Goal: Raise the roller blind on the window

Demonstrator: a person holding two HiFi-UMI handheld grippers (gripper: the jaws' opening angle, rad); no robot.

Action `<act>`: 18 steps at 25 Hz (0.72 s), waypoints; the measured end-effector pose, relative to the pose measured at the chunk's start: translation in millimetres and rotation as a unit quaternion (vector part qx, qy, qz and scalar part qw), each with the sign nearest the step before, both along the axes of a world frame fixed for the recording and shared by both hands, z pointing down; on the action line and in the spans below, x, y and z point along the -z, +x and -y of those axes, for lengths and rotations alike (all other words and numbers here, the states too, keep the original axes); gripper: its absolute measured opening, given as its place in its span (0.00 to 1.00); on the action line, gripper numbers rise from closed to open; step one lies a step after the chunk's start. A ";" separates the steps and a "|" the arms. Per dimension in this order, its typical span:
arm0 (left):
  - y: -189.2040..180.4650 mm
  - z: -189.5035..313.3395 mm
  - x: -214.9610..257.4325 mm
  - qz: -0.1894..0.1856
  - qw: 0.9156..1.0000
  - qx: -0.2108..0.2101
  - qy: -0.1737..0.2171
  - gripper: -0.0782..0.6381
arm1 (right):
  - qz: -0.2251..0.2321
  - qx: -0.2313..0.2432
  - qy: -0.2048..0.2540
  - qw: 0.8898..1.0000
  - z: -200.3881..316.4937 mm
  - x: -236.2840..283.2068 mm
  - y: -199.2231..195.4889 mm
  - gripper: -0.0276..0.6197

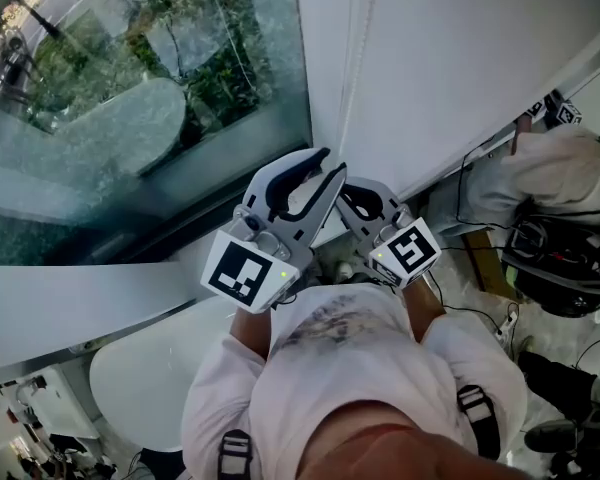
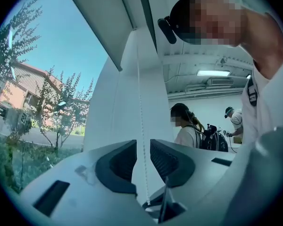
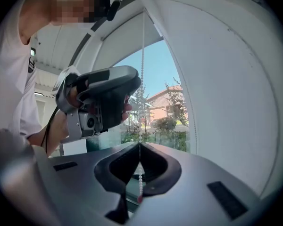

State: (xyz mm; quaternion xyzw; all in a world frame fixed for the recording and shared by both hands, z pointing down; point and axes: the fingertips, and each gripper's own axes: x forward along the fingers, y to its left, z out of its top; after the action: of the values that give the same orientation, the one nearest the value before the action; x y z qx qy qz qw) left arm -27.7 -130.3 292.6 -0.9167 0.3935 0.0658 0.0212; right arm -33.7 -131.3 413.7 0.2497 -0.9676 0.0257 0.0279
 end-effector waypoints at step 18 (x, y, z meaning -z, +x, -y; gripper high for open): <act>9.6 11.8 55.9 -0.028 0.998 0.003 0.050 0.13 | -0.003 0.008 0.007 1.000 -10.3 3.5 -5.8 0.14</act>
State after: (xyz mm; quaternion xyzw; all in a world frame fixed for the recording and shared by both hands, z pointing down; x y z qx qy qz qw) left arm -18.2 -142.1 236.7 -0.9112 0.3927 0.1109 0.0566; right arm -39.5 -121.1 410.2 0.2421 -0.9696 0.0183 0.0293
